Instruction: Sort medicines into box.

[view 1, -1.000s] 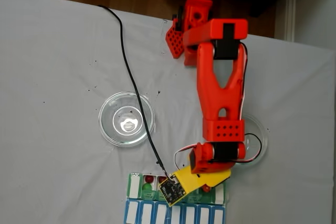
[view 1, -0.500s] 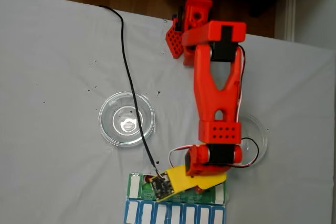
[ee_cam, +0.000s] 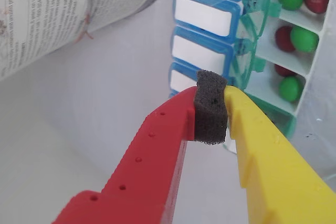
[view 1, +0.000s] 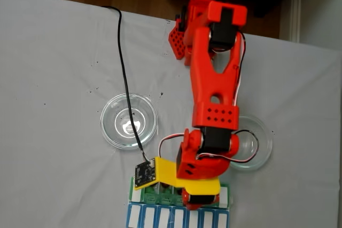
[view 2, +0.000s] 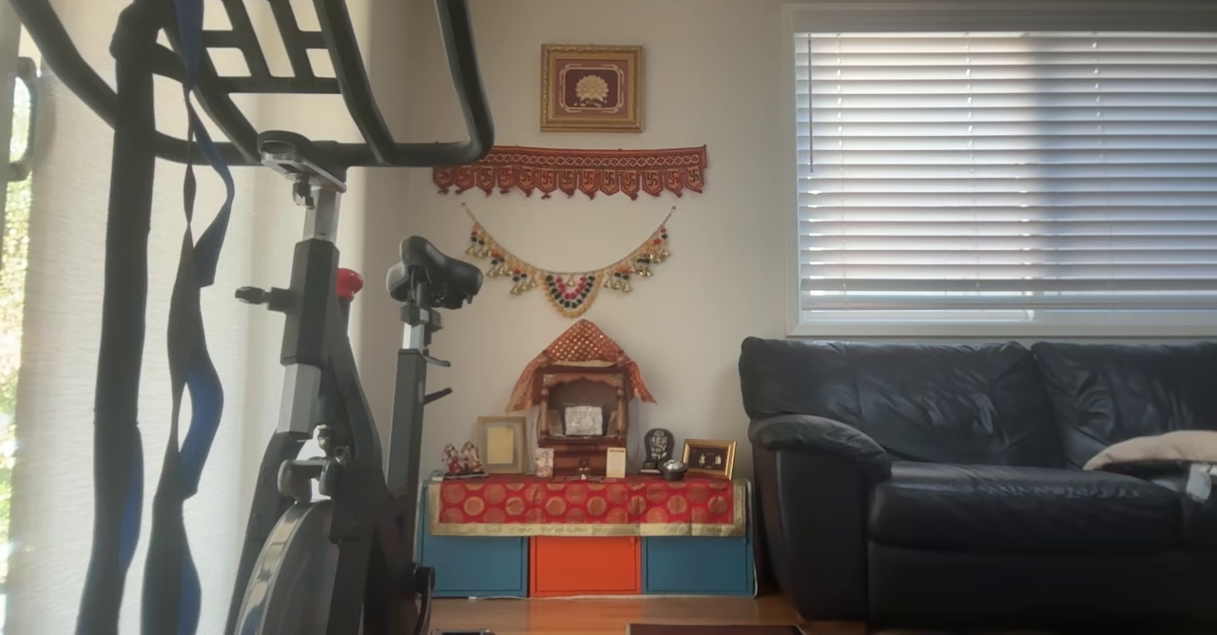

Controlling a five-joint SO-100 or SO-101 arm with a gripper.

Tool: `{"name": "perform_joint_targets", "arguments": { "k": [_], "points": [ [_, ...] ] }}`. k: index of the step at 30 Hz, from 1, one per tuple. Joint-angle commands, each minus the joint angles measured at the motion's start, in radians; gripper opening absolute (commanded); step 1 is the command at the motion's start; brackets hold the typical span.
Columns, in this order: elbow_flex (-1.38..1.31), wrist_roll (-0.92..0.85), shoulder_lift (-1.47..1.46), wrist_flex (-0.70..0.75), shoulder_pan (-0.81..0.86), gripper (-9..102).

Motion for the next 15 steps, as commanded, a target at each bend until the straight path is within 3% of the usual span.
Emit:
{"name": "perform_joint_targets", "arguments": {
  "k": [1, 15],
  "points": [
    [-0.021, 0.058, 0.114, -0.038, -0.028, 1],
    [-0.048, 0.089, -0.037, -0.060, -0.098, 1]
  ]
}}
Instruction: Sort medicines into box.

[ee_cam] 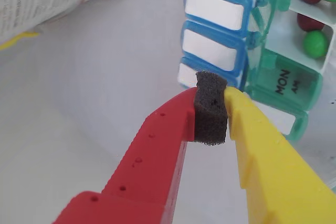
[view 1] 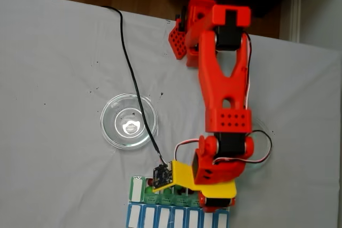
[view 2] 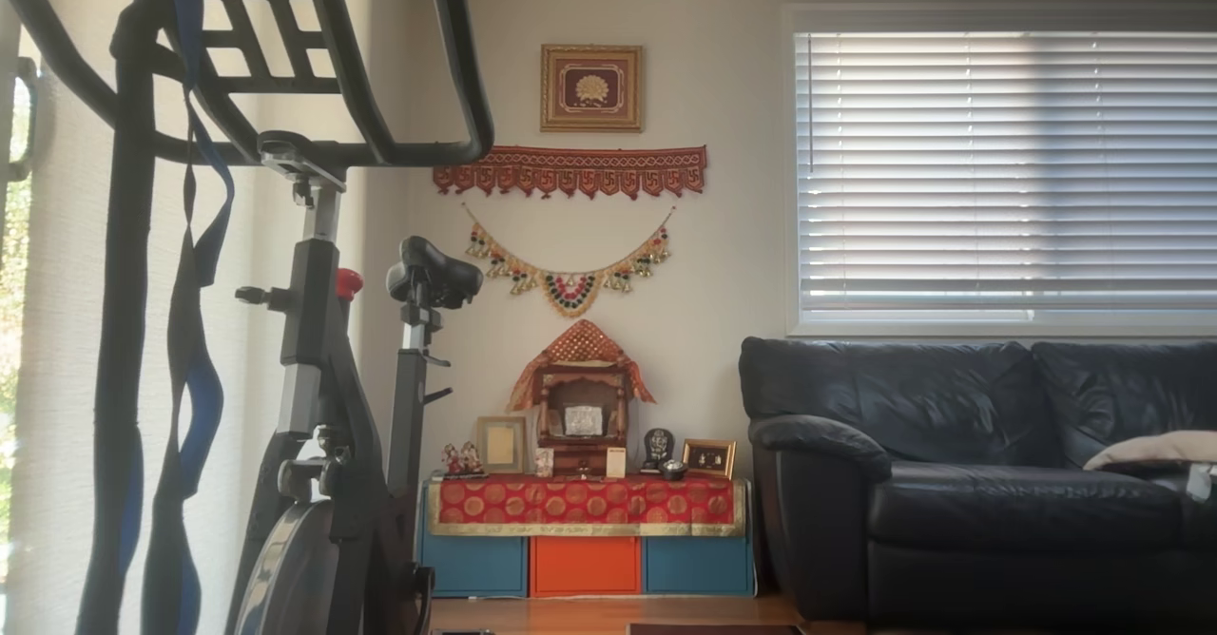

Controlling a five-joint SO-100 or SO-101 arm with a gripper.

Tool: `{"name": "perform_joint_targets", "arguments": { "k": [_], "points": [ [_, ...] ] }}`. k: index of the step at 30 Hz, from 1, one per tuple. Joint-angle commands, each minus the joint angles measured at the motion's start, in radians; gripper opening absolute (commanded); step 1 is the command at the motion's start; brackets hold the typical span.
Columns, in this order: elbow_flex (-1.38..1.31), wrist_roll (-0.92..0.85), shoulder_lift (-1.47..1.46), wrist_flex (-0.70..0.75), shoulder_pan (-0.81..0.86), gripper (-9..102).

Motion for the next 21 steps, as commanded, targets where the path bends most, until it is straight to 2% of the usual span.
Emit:
{"name": "perform_joint_targets", "arguments": {
  "k": [1, 10, 17, 21],
  "points": [
    [-0.063, -0.015, 0.017, -0.009, -0.002, 1],
    [-0.083, -0.049, 0.003, 0.044, 0.018, 1],
    [-0.117, -0.086, -0.048, 0.155, 0.015, 1],
    [-0.115, -0.094, -0.078, 0.141, 0.017, 1]
  ]
}}
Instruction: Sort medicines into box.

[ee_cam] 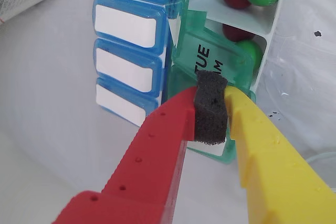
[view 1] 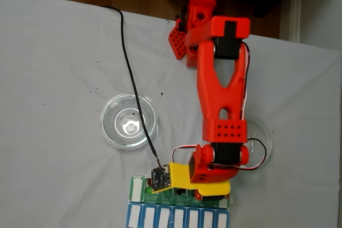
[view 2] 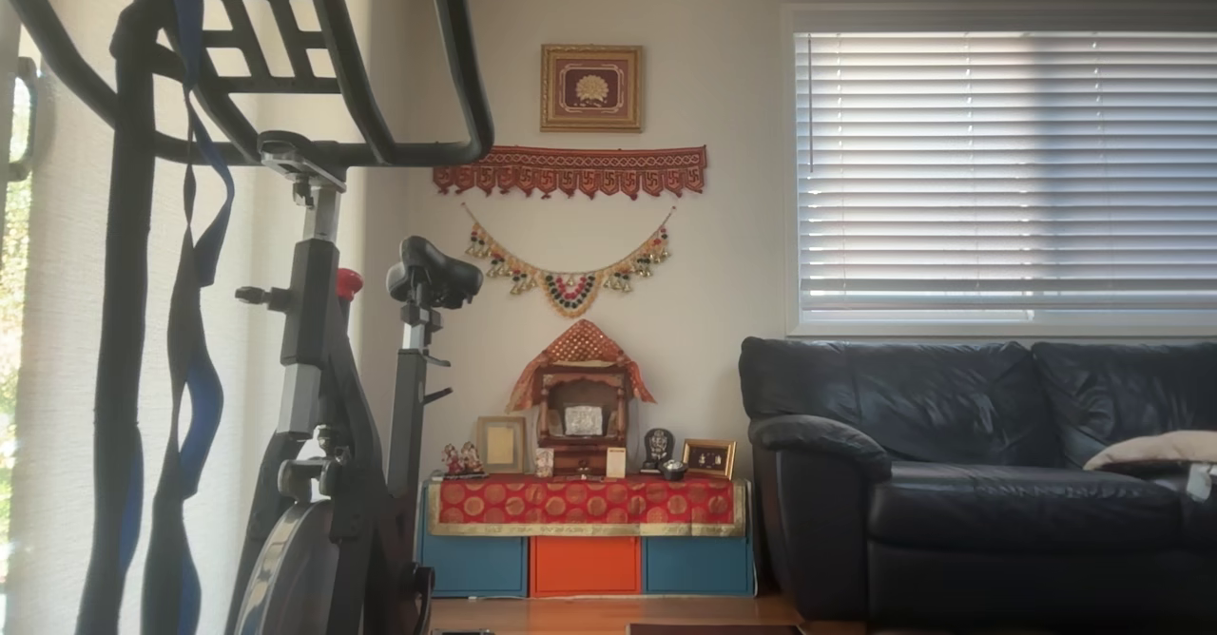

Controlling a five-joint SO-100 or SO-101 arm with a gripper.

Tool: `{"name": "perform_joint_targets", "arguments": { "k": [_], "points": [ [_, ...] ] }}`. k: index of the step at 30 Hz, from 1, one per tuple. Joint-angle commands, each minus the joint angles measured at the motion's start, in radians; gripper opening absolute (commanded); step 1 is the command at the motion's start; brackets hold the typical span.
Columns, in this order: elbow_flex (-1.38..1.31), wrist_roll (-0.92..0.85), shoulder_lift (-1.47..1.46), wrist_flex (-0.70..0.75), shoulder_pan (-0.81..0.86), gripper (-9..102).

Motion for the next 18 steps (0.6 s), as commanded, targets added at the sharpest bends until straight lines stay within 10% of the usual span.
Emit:
{"name": "perform_joint_targets", "arguments": {
  "k": [1, 18],
  "points": [
    [-0.080, -0.011, 0.006, -0.005, 0.002, 1],
    [-0.089, -0.041, -0.086, 0.103, -0.015, 1]
  ]
}}
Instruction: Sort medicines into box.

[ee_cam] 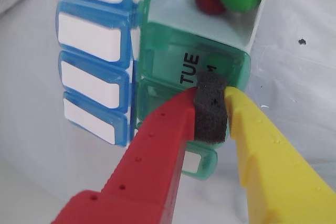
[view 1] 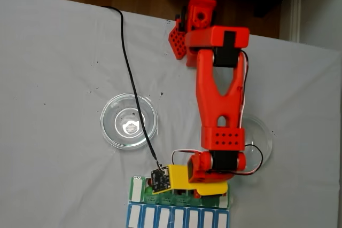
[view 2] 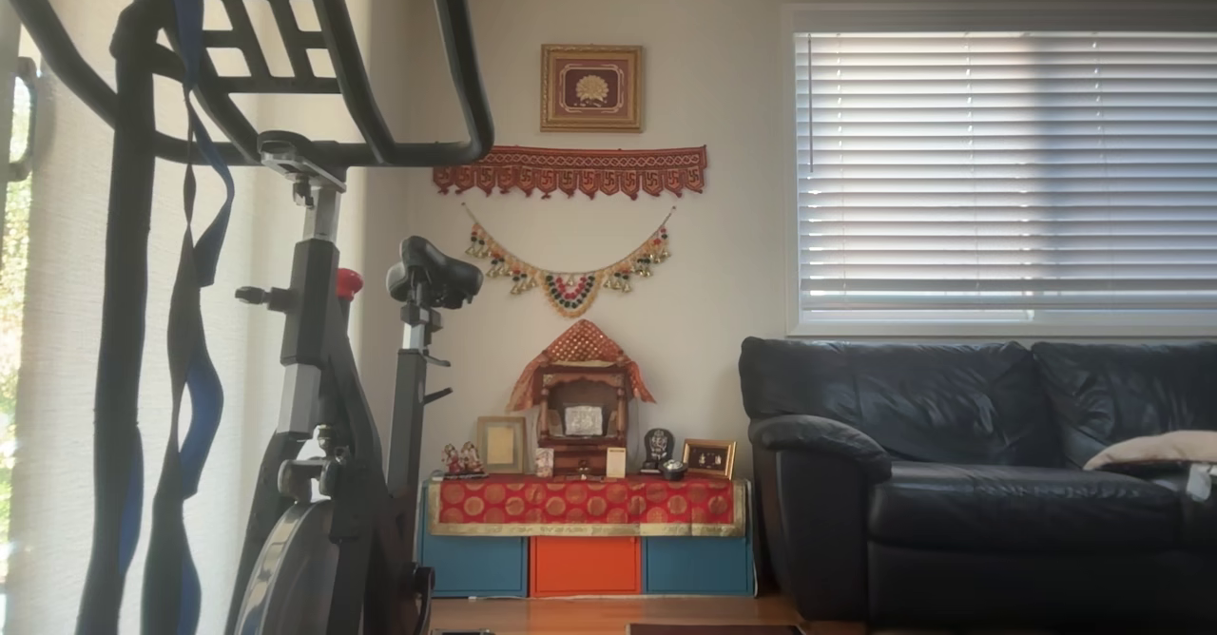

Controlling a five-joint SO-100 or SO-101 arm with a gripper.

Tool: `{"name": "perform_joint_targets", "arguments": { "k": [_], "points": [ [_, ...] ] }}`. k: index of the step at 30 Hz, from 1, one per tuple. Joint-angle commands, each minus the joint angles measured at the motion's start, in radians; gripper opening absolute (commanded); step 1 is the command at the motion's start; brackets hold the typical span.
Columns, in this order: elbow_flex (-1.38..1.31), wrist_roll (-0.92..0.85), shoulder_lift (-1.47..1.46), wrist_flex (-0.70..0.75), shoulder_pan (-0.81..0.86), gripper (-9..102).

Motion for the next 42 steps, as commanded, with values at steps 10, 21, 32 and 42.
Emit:
{"name": "perform_joint_targets", "arguments": {
  "k": [10, 21, 32, 42],
  "points": [
    [-0.021, 0.002, 0.104, -0.046, 0.005, 1],
    [0.229, 0.169, 0.414, -0.416, 0.044, 1],
    [0.218, 0.189, 0.390, -0.459, 0.049, 1],
    [0.121, 0.129, 0.264, -0.394, 0.104, 1]
  ]
}}
